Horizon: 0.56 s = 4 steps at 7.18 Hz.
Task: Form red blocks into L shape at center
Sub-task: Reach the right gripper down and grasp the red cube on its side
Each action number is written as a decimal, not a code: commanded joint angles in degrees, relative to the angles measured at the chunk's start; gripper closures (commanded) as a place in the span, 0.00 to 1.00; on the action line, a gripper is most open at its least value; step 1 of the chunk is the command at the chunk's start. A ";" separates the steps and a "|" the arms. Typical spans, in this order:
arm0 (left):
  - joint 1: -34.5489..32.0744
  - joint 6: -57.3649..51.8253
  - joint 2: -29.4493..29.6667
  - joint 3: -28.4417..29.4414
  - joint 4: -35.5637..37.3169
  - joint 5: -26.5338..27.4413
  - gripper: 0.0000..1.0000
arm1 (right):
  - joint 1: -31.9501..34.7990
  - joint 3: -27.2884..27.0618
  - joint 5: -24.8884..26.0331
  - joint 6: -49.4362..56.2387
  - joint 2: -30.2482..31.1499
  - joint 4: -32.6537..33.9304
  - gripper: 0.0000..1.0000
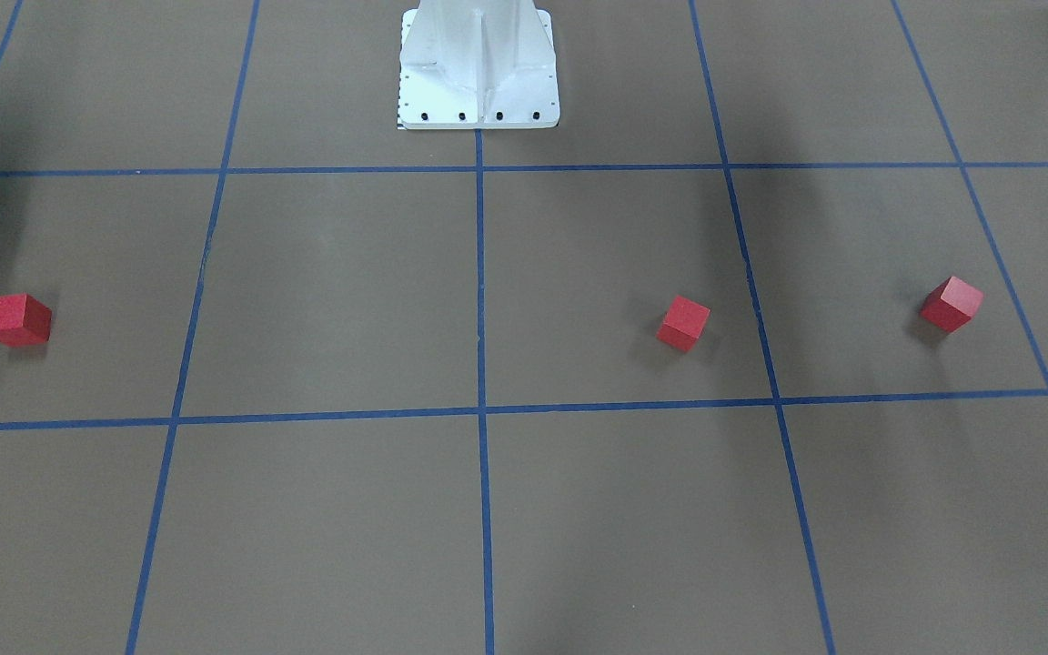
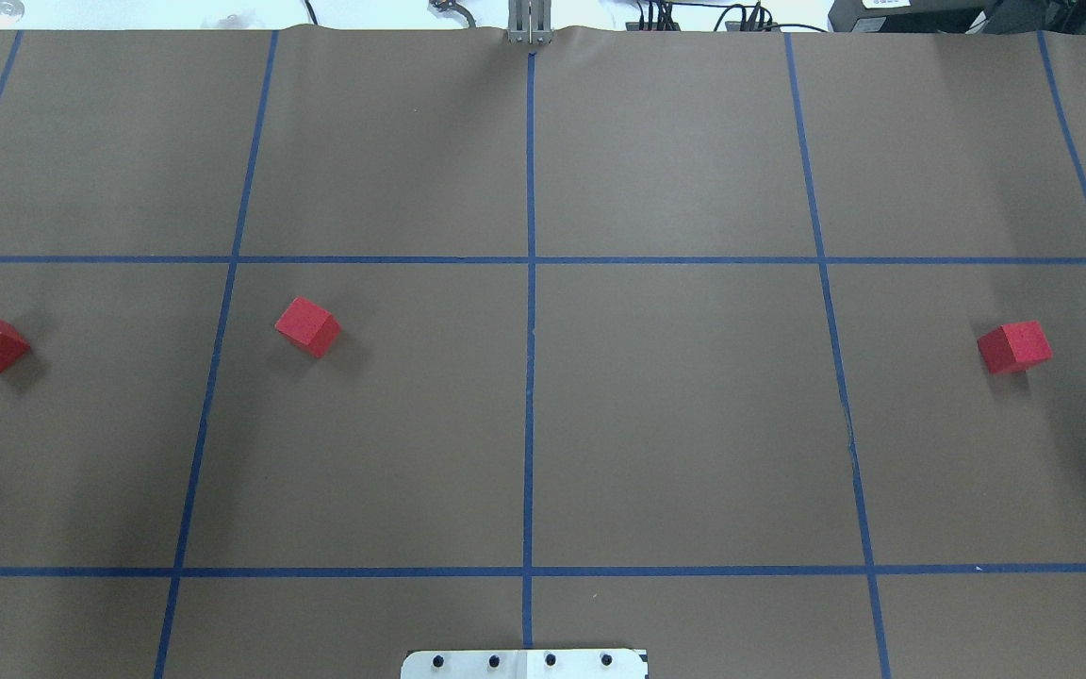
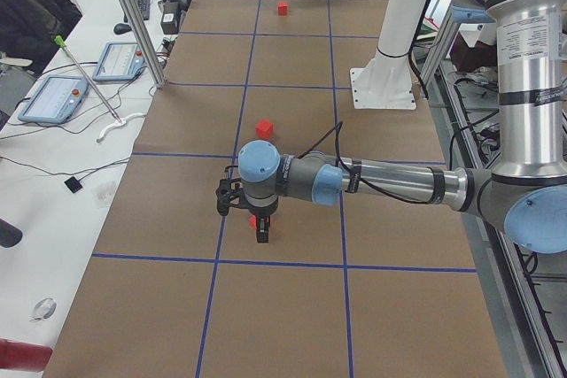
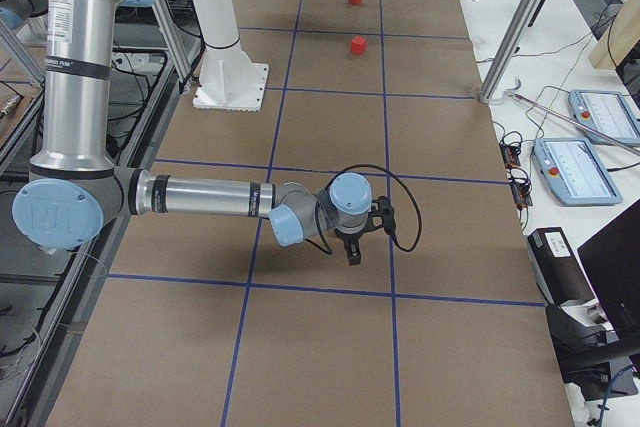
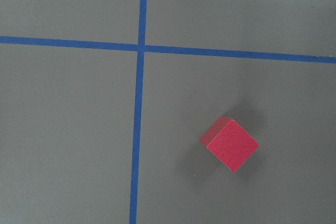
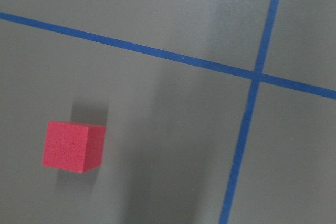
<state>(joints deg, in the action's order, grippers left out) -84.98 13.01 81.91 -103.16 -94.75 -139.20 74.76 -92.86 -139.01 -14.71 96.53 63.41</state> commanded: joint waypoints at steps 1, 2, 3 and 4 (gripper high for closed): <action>0.08 0.00 -0.08 -0.02 0.00 -0.02 0.00 | -9.85 -0.30 8.89 -15.72 -3.25 -3.20 0.02; 0.08 0.00 -0.08 -0.02 0.00 -0.02 0.00 | -13.29 0.30 11.72 -16.57 -4.49 -3.21 0.02; 0.08 0.00 -0.08 0.06 0.00 0.07 0.00 | -14.20 0.92 12.01 -16.40 -4.50 -3.29 0.02; 0.08 0.00 -0.08 0.06 0.00 0.07 0.00 | -14.38 0.93 11.93 -16.32 -4.50 -3.29 0.04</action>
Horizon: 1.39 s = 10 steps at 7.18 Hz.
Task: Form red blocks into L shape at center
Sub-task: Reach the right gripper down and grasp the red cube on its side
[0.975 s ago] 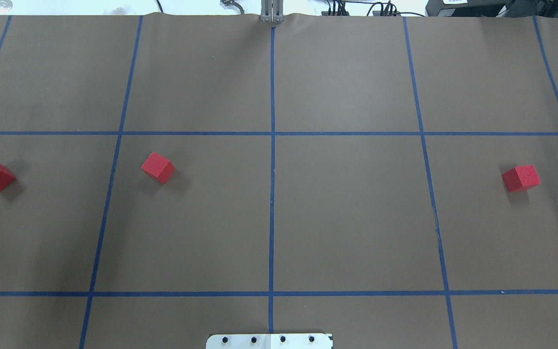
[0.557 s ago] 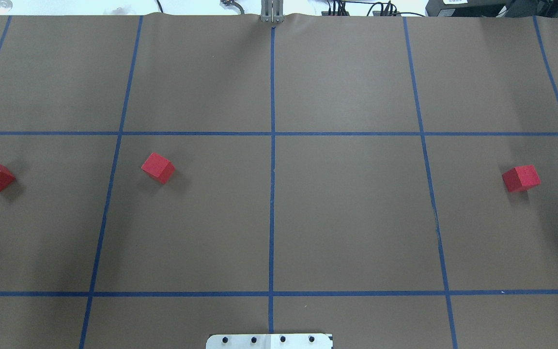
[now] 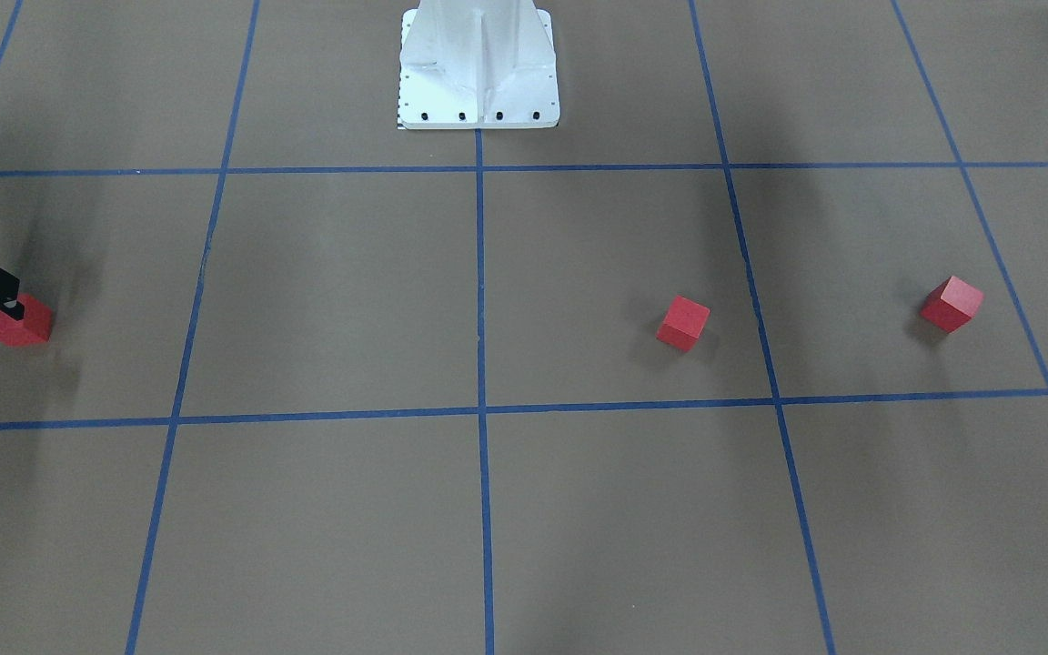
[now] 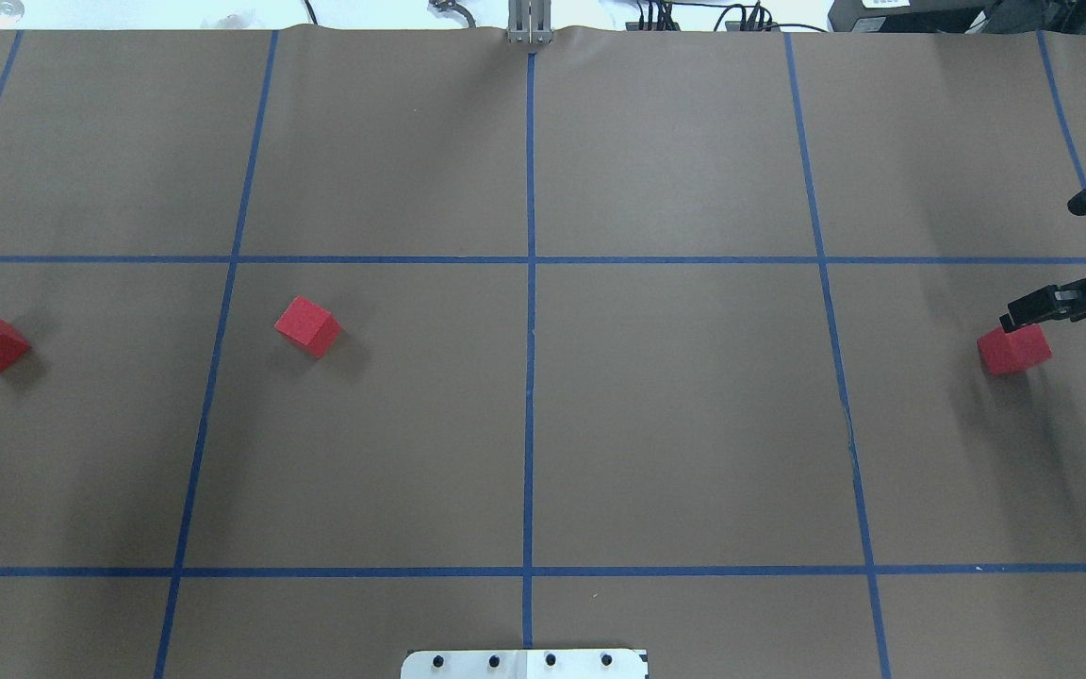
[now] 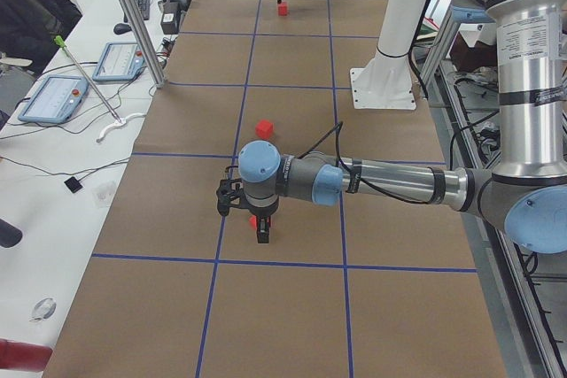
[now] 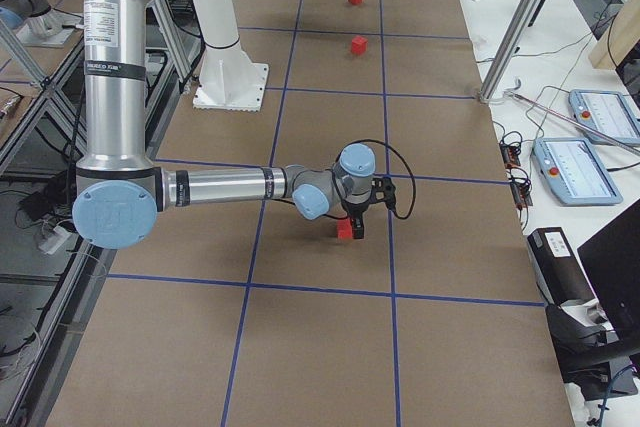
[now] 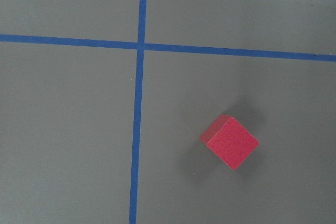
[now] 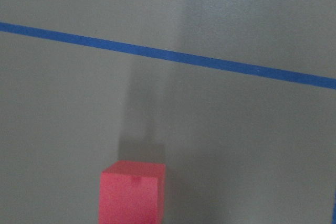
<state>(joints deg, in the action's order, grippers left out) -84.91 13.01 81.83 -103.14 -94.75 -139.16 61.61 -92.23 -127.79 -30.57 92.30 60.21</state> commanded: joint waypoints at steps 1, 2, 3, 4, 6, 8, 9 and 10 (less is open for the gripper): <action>0.00 0.00 0.00 -0.04 0.00 -0.06 0.00 | -1.83 0.39 0.88 -0.37 -0.27 -0.18 0.06; 0.00 0.00 0.00 -0.04 0.00 0.03 0.00 | -2.01 0.39 0.71 -0.37 -0.19 -0.18 0.21; 0.00 0.00 0.08 -0.04 0.00 0.03 0.00 | -2.19 0.48 0.70 -0.28 0.16 -0.18 0.55; 0.00 0.09 0.08 0.04 0.00 0.03 0.00 | -2.19 0.39 0.53 -0.10 0.51 -0.18 0.89; 0.00 0.09 0.08 -0.04 0.00 -0.06 0.00 | -2.19 -0.13 0.26 0.16 0.87 -0.18 1.00; 0.00 0.00 0.08 -0.13 -0.09 -0.06 0.00 | -2.28 -2.85 0.09 -1.59 -2.19 1.13 1.00; 0.00 0.00 0.08 -0.13 -0.09 -0.06 0.00 | -3.50 -3.04 0.00 -6.73 -8.04 4.44 1.00; 0.09 0.00 0.17 -0.05 -0.09 -0.06 0.00 | -7.43 -2.52 0.70 -14.44 -15.32 8.92 1.00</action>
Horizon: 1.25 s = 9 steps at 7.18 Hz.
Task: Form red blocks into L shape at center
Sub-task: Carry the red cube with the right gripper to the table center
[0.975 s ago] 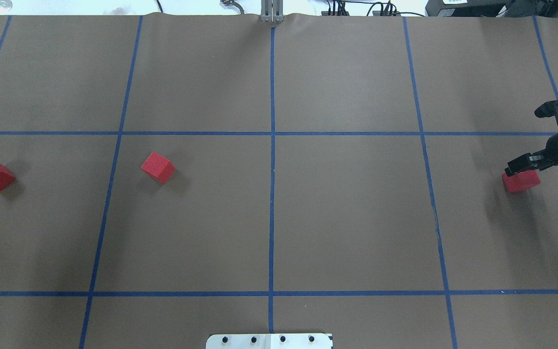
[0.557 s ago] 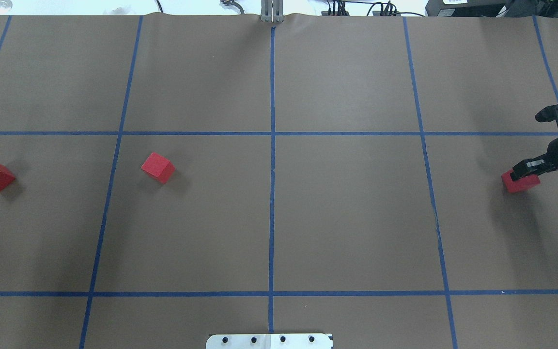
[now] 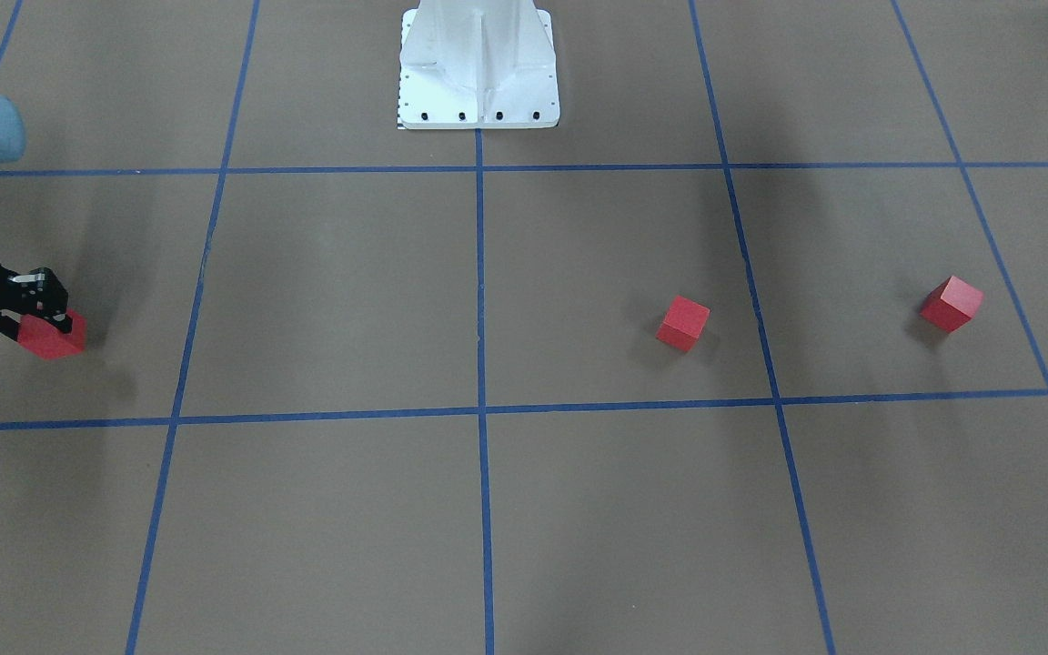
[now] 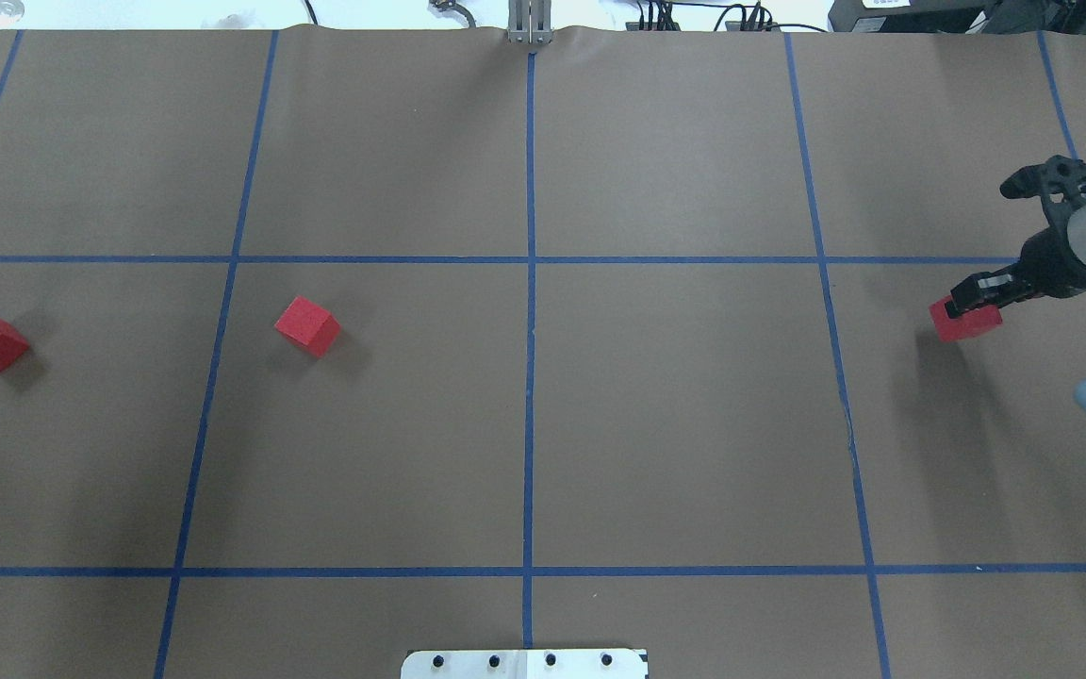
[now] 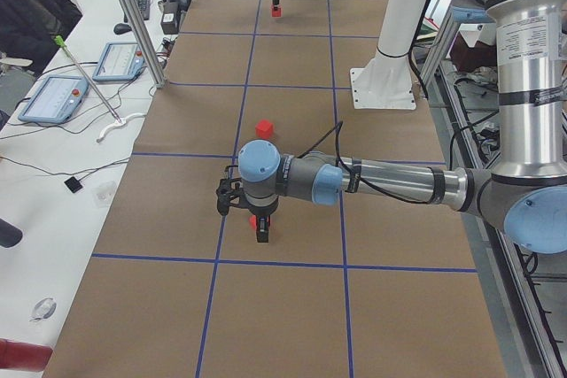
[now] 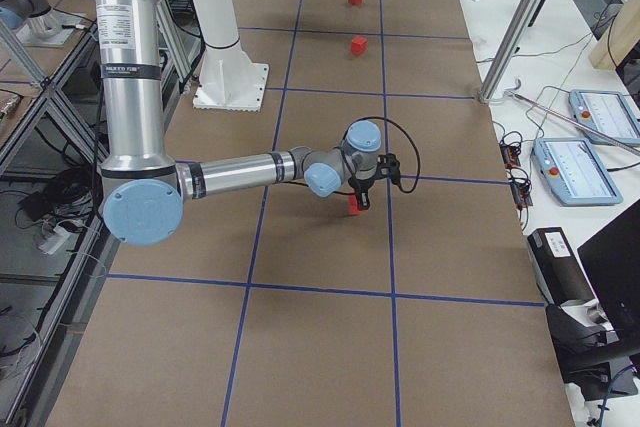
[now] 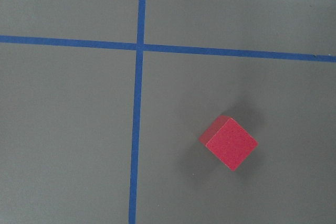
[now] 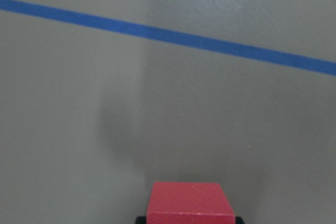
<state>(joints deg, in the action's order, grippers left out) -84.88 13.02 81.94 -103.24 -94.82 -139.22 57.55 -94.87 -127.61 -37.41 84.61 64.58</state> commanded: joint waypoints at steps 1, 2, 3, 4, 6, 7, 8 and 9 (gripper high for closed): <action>0.06 -0.01 0.15 -0.29 -0.62 0.00 0.00 | -7.15 0.30 1.56 -15.33 -14.84 9.64 1.00; 0.15 -0.19 0.24 -0.21 -0.89 -0.09 0.00 | -10.58 0.12 4.35 -22.19 -19.70 11.08 1.00; 0.15 -0.10 0.15 -0.82 -1.24 -0.26 0.00 | -14.53 0.30 6.82 -29.22 -22.97 11.18 1.00; 0.41 0.07 0.06 -0.82 -4.03 -2.96 0.00 | -18.57 1.17 10.24 -33.47 -26.92 11.96 1.00; 0.59 7.07 0.15 -0.82 -6.94 -5.18 0.00 | -23.51 3.54 13.61 -38.86 -33.79 16.26 1.00; 0.94 7.54 0.15 -0.82 -7.74 -5.27 0.00 | -25.54 3.81 15.61 -40.70 -34.51 16.28 1.00; 1.03 7.55 0.24 -0.82 -7.75 -5.27 0.00 | -27.21 4.34 16.85 -41.16 -35.39 16.28 1.00; 1.03 7.46 0.24 -0.82 -7.75 -5.27 0.00 | -28.53 8.95 17.82 -44.47 -39.14 16.28 1.00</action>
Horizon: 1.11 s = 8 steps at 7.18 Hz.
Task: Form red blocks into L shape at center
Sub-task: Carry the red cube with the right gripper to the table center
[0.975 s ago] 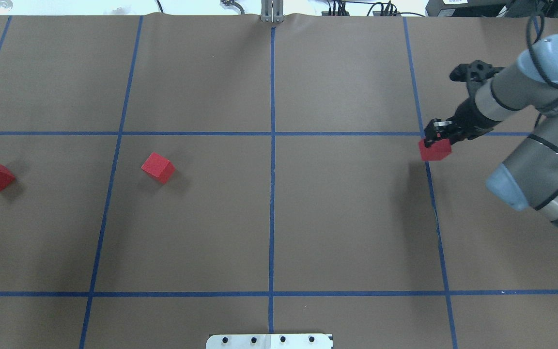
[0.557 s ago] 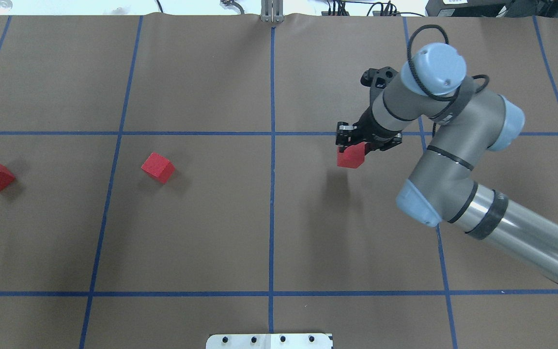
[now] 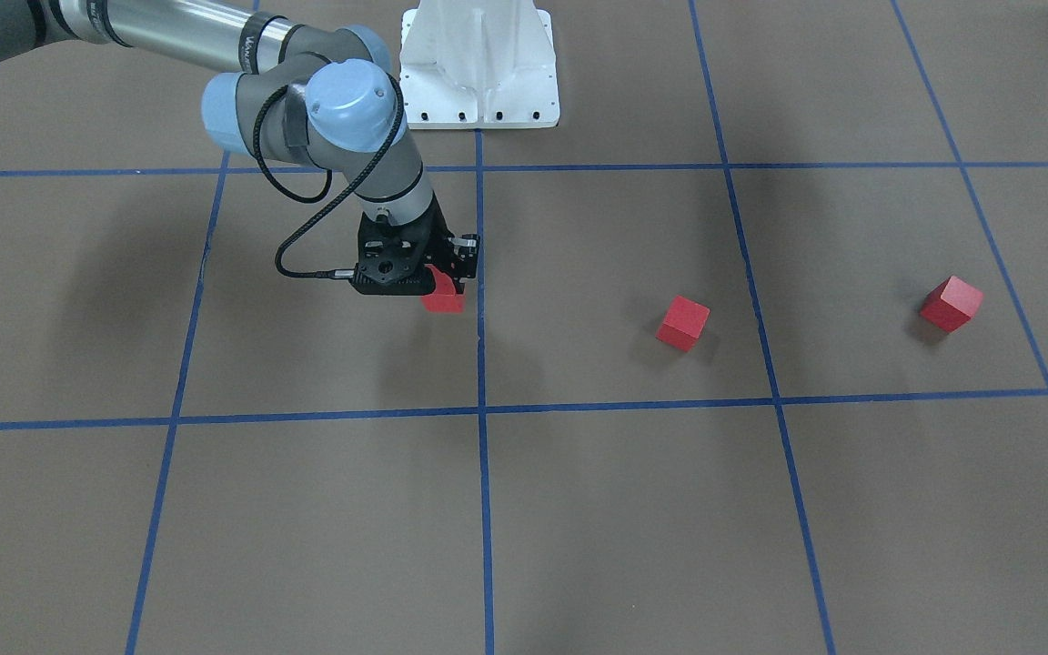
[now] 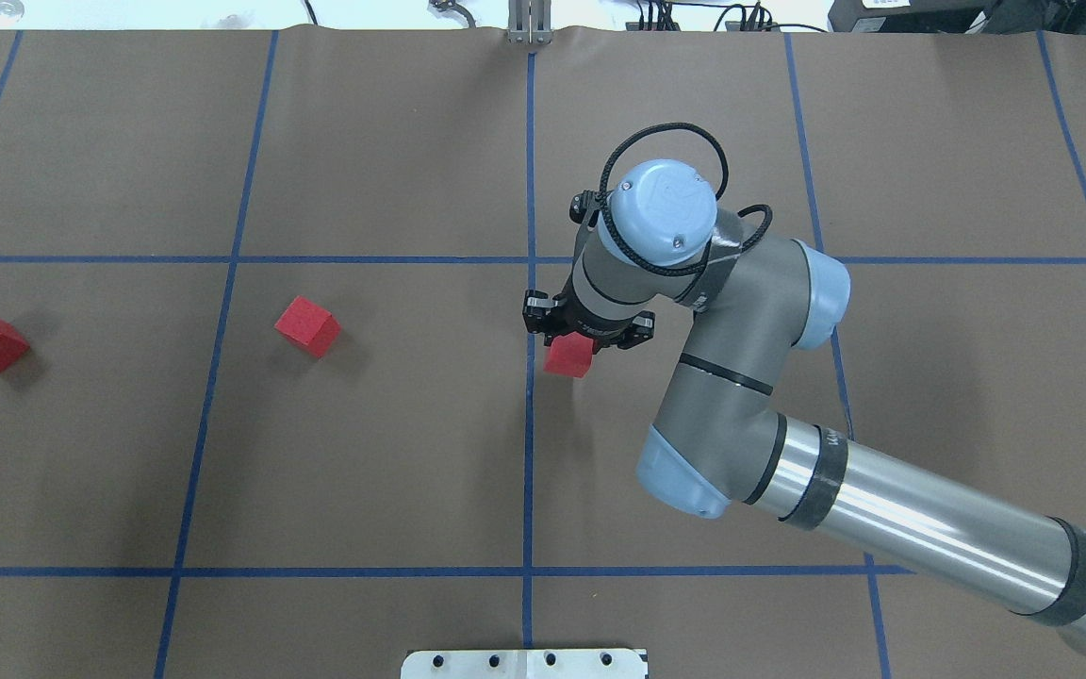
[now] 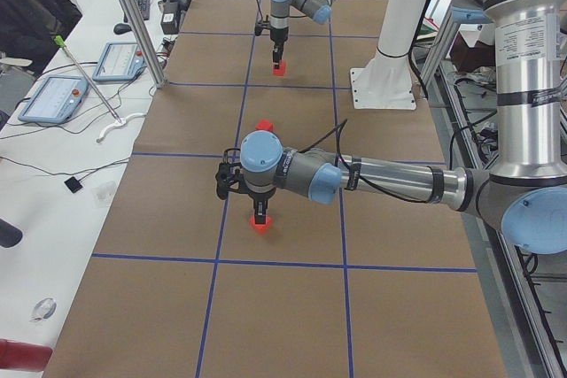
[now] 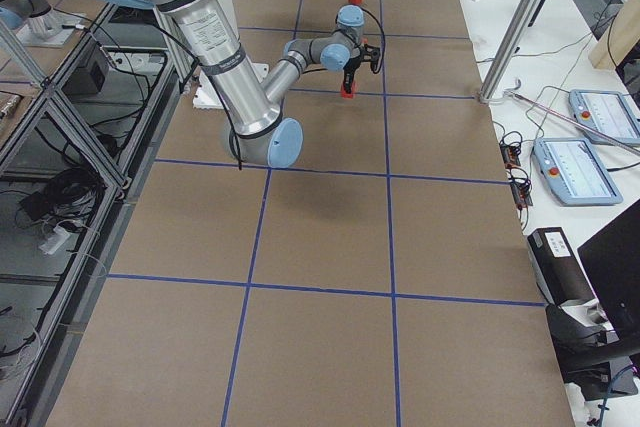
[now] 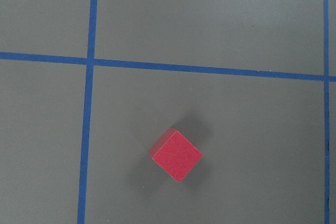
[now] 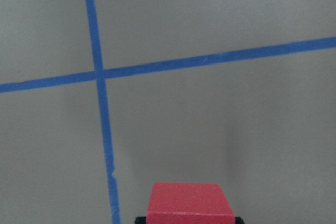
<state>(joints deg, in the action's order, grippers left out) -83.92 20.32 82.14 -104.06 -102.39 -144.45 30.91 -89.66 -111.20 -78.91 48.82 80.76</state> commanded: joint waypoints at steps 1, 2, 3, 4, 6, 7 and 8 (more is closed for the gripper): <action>0.08 0.15 0.03 0.00 -0.17 -0.04 0.00 | -2.60 5.18 1.59 -3.53 -4.51 0.10 1.00; 0.08 0.24 0.03 0.00 -0.17 -0.04 0.00 | -3.13 5.63 1.68 -3.27 -4.61 0.10 1.00; 0.08 0.15 0.03 0.00 -0.17 0.04 0.00 | -3.13 5.98 1.77 -3.01 -4.52 0.10 1.00; 0.08 0.24 0.12 0.26 -0.17 0.04 0.00 | -3.13 6.51 2.55 -2.74 -4.78 0.19 1.00; 0.08 0.24 0.12 0.08 -0.17 0.04 0.00 | -3.13 6.69 2.56 -2.57 -5.31 0.19 0.92; 0.16 -0.19 0.12 0.17 -0.70 0.04 0.00 | -3.31 6.60 3.52 -2.13 -5.23 0.27 0.01; 3.30 1.11 0.21 0.26 -2.18 0.04 0.00 | -3.74 6.69 5.01 -1.52 -5.31 0.19 0.00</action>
<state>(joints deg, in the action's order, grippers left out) -83.05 20.56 82.29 -103.90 -103.26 -144.41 27.55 -83.03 -107.65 -81.06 43.59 81.00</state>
